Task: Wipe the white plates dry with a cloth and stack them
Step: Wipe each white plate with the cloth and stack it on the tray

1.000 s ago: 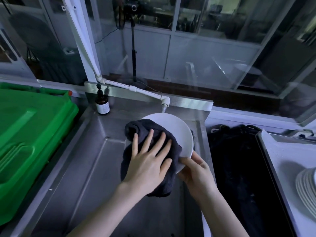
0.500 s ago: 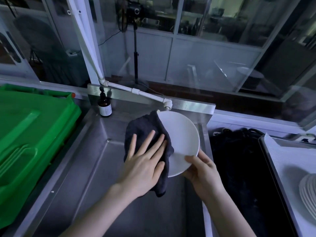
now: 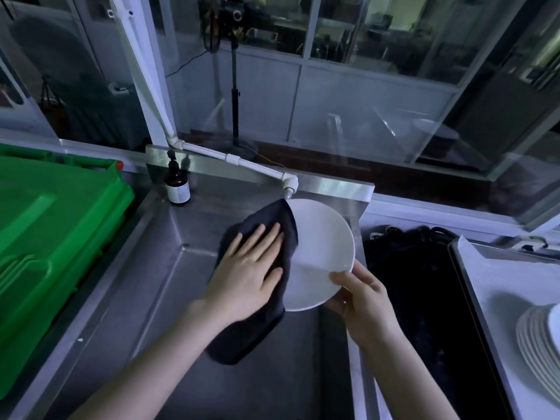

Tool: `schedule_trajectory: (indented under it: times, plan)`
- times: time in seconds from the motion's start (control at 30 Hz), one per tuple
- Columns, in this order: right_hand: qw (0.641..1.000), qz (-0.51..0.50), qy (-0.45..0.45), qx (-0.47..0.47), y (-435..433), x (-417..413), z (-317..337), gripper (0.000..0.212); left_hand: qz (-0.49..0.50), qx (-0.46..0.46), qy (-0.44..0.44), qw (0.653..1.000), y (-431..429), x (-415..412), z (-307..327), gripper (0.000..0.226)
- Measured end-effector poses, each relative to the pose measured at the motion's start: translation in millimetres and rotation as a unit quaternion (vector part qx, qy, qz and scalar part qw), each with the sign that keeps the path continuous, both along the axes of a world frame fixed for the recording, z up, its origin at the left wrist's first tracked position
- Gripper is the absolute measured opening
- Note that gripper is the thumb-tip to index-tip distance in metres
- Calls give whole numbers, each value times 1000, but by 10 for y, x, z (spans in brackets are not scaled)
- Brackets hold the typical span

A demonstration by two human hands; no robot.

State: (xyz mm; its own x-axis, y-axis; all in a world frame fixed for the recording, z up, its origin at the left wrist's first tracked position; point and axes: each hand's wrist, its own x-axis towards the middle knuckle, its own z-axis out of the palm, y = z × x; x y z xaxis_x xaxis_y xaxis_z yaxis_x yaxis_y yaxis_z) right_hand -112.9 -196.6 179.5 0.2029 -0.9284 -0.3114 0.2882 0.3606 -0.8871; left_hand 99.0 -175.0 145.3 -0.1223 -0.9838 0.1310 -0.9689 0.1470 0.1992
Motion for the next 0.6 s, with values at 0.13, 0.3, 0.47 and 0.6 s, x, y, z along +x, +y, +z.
schedule_trajectory:
  times: [0.13, 0.3, 0.47, 0.6]
  plan:
    - [999, 28, -9, -14, 62, 18, -48, 37, -37, -15, 44, 998, 191, -292, -116, 65]
    - [995, 98, 22, 21, 247, 97, -143, 29, -71, -35, 16, 997, -100, -275, -32, 63]
    - [995, 84, 22, 41, 269, 79, -93, 36, -4, -4, -29, 1000, -310, 73, 41, 64]
    - [999, 33, 23, 11, 116, -37, 26, 42, 34, 37, 10, 999, -107, 176, -97, 70]
